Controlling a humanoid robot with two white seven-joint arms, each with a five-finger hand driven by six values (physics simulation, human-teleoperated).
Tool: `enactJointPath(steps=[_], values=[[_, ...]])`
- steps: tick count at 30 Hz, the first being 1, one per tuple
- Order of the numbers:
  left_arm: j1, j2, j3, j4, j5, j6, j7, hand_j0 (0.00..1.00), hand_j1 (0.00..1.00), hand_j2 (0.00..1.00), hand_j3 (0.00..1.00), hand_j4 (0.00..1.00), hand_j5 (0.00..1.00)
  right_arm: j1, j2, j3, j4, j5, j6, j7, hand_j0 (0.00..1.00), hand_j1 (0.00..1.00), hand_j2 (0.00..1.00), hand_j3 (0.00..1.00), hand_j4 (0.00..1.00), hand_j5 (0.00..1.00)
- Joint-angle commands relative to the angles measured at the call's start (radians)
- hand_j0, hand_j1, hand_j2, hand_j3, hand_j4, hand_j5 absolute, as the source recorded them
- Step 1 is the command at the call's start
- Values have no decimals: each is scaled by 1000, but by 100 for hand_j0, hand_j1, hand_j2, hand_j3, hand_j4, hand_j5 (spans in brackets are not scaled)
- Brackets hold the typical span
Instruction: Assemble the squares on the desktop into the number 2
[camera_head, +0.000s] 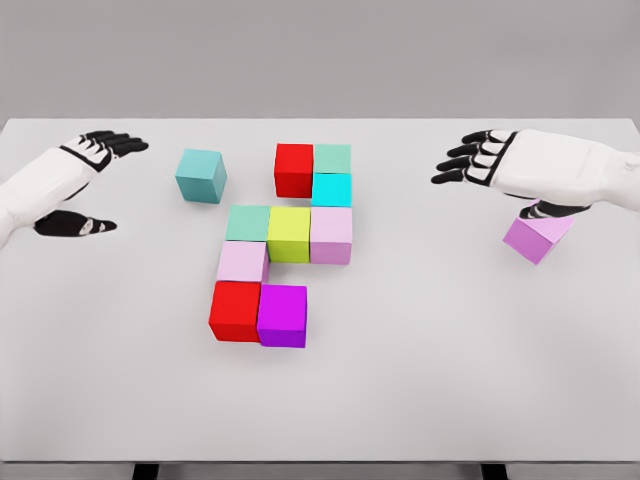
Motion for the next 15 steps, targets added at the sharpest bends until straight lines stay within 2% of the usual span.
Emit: enactJointPath(steps=[1, 3, 5, 6, 8, 9, 10, 11, 12, 14, 15], values=[[3, -6, 27, 11, -3, 0, -1, 100, 100, 100, 100, 100, 100, 0, -3, 0, -7, -5, 3, 0, 100, 100, 100, 100, 100, 100], [12, -6, 40, 13, -3, 0, -1, 100, 100, 100, 100, 100, 100, 8, -9, -29, -6, -6, 3, 0, 100, 100, 100, 100, 100, 100], [11, -4, 40, 10, -5, 0, -1, 100, 100, 100, 100, 100, 100, 24, -39, -106, 8, -29, 3, 0, 100, 100, 100, 100, 100, 100], [12, -6, 40, 11, -5, 0, -1, 100, 100, 100, 100, 100, 100, 41, -93, -144, 66, -29, 3, 0, 100, 100, 100, 100, 100, 100], [14, -9, 37, 31, 8, 0, -1, 100, 100, 100, 100, 100, 100, 26, -105, -149, 236, 4, 3, 0, 100, 100, 100, 100, 100, 100], [11, -10, 34, 33, 11, 0, -1, 100, 100, 100, 100, 100, 100, 23, -105, -151, 275, 35, 3, 0, 100, 100, 100, 100, 100, 100], [8, -9, 24, 48, 43, 0, -1, 100, 100, 100, 100, 100, 100, -11, -105, -151, 312, 130, 3, 0, 100, 100, 100, 100, 100, 100], [-1, -3, -5, 79, 101, 0, -16, 100, 100, 100, 100, 100, 100, -14, -101, -135, 312, 164, 3, 0, 100, 100, 100, 100, 100, 100], [-27, 5, -35, 86, 138, 0, -73, 100, 100, 100, 100, 100, 100, -14, -98, -105, 307, 167, 3, 0, 100, 100, 100, 100, 100, 100], [-119, 11, -81, 123, 225, 0, -286, 100, 100, 100, 100, 100, 100, -15, -89, -25, 304, 170, 3, 0, 100, 100, 100, 100, 100, 100], [-178, 8, -112, 154, 267, 0, -325, 100, 100, 100, 100, 100, 100, -17, -87, 1, 301, 176, 3, 0, 100, 100, 100, 100, 100, 100]])
